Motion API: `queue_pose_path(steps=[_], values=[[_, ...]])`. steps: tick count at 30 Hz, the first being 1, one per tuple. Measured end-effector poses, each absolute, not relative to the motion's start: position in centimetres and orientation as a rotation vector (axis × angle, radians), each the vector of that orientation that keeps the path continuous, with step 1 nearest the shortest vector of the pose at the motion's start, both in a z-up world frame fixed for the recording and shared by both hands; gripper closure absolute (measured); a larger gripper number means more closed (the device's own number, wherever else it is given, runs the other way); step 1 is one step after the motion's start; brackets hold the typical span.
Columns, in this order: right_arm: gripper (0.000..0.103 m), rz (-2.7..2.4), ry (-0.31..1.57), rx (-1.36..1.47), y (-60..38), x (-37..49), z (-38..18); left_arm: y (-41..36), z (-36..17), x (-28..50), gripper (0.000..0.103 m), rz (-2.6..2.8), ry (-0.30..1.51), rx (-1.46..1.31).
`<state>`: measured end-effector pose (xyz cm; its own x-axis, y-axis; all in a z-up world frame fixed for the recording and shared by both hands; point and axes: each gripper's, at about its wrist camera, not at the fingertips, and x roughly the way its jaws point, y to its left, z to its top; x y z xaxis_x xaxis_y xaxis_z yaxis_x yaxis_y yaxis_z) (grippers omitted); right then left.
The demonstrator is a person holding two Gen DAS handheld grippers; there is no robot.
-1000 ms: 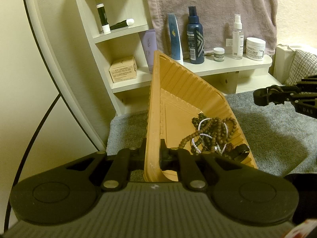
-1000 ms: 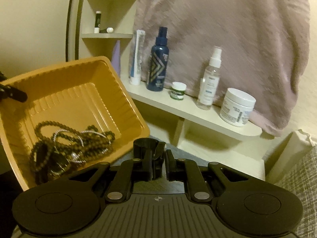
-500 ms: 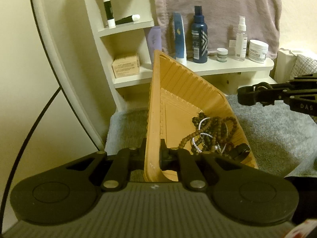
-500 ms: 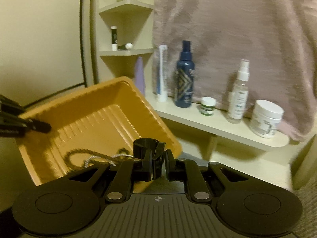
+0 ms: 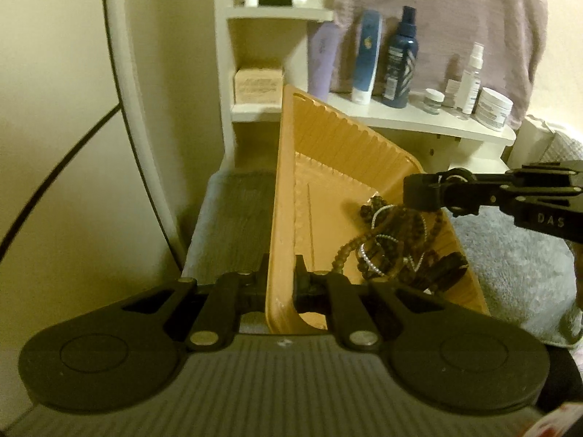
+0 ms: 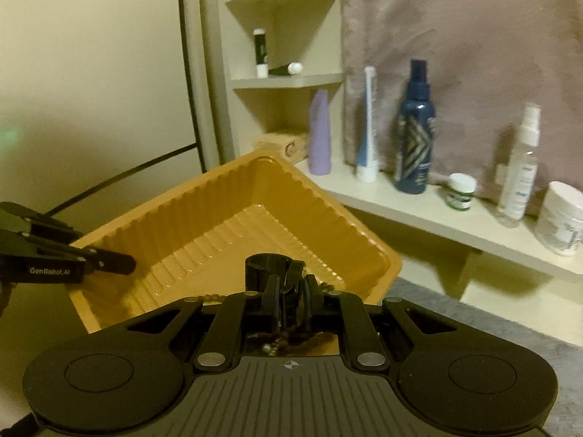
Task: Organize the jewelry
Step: 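Carry the black watch over the orange tray with the right gripper, then lower the tray onto the towel with the left gripper while the right gripper releases the watch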
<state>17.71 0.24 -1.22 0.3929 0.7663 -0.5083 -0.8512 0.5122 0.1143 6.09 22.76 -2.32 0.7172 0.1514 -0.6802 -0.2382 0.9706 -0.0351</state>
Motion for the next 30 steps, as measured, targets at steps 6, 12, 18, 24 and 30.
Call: queue_pose_path(steps=[6,12,18,24,30], values=[[0.09,1.077,0.612,-0.221,2.7,18.3,-2.0,24.1,-3.4,5.7,0.094,0.218,0.756,-0.174],[0.09,1.095,0.68,-0.269,4.5,18.9,-3.2,25.2,-4.2,5.7,0.092,0.217,0.777,-0.204],[0.09,1.091,0.78,-0.248,5.3,20.0,-4.0,26.0,-4.8,5.6,0.092,0.215,0.786,-0.24],[0.087,1.101,0.795,-0.225,5.4,20.2,-4.0,26.4,-4.9,5.4,0.073,0.211,0.786,-0.278],[0.059,1.087,0.757,-0.199,5.2,20.0,-3.2,26.9,-4.4,4.8,0.069,0.214,0.758,-0.28]])
